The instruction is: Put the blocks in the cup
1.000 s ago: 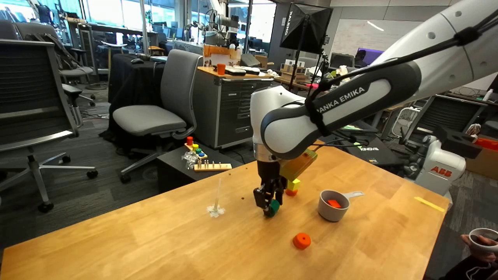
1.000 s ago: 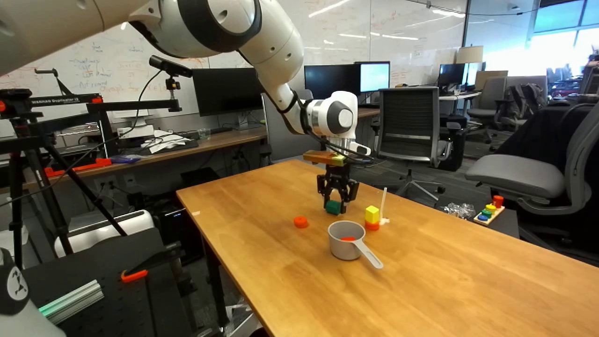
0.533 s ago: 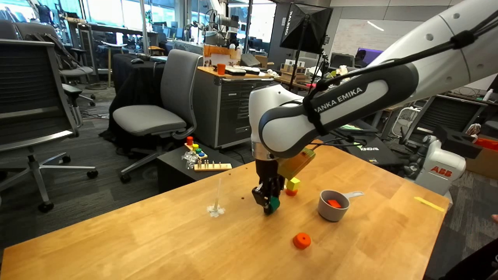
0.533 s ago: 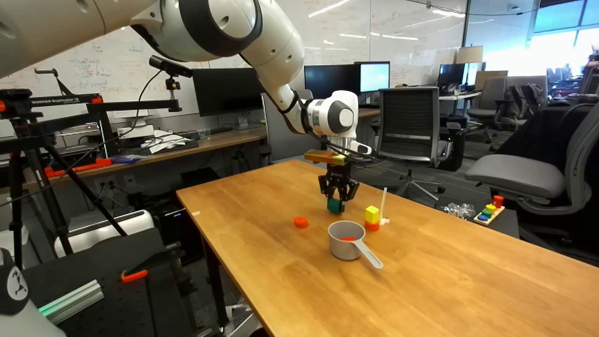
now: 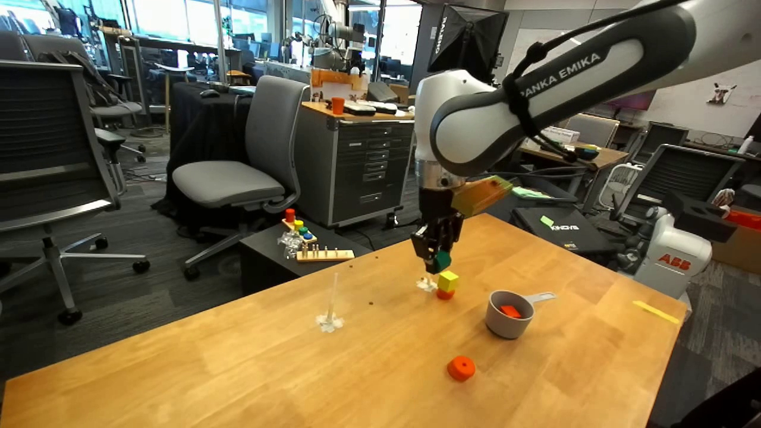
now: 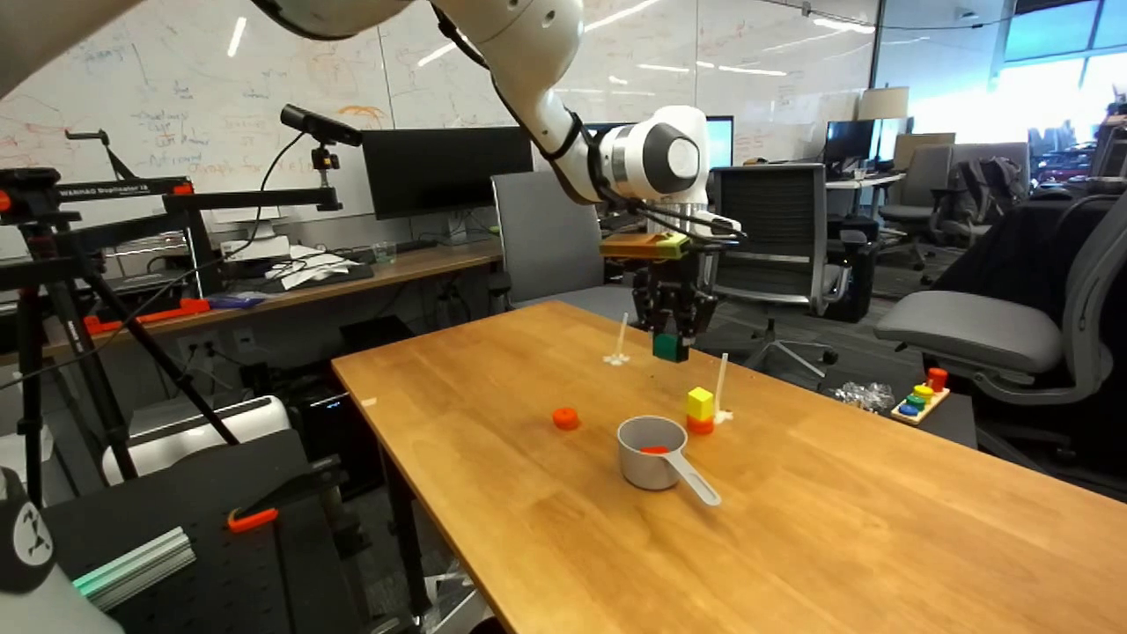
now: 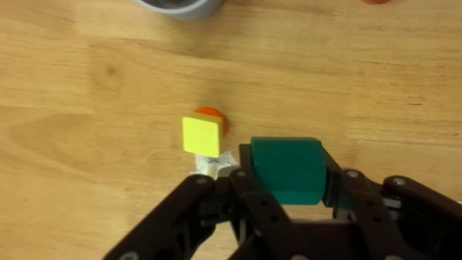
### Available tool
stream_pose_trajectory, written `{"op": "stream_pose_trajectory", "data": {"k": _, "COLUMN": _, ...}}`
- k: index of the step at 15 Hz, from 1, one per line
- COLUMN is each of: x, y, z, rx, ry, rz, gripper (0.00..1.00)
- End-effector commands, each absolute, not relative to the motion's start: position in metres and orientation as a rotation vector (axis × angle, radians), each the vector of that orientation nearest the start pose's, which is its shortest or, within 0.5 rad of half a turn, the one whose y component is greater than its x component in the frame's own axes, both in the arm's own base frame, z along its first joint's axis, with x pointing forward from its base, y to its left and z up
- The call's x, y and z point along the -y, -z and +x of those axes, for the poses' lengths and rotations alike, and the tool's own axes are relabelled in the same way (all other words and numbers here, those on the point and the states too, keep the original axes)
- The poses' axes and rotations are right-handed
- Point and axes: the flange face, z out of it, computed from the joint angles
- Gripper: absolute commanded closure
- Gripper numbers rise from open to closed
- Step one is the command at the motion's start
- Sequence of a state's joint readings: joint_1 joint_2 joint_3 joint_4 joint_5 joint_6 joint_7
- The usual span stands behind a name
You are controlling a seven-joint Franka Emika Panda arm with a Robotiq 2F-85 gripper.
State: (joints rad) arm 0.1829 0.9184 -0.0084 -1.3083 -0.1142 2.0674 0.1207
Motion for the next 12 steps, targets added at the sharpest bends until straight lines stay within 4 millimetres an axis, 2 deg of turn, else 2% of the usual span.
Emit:
{"op": "stream_pose_trajectory", "data": {"k": 1, "x": -0.09, "y": -0.206, "z": 0.682, "rx": 0.064, "ry": -0.237, "rz": -3.271, "gripper": 0.82}}
{"op": "stream_pose_trajectory", "data": {"k": 6, "x": -0.068, "y": -0.211, "z": 0.631, "rx": -0.022, "ry": -0.359, "rz": -3.251, "gripper": 0.82}}
{"op": "stream_pose_trajectory", "data": {"k": 9, "x": -0.058, "y": -0.201, "z": 0.601, "rx": -0.072, "ry": -0.432, "rz": -3.241, "gripper": 0.82}}
{"op": "stream_pose_trajectory", "data": {"k": 12, "x": -0.049, "y": -0.19, "z": 0.583, "rx": -0.123, "ry": -0.497, "rz": -3.229, "gripper": 0.82}}
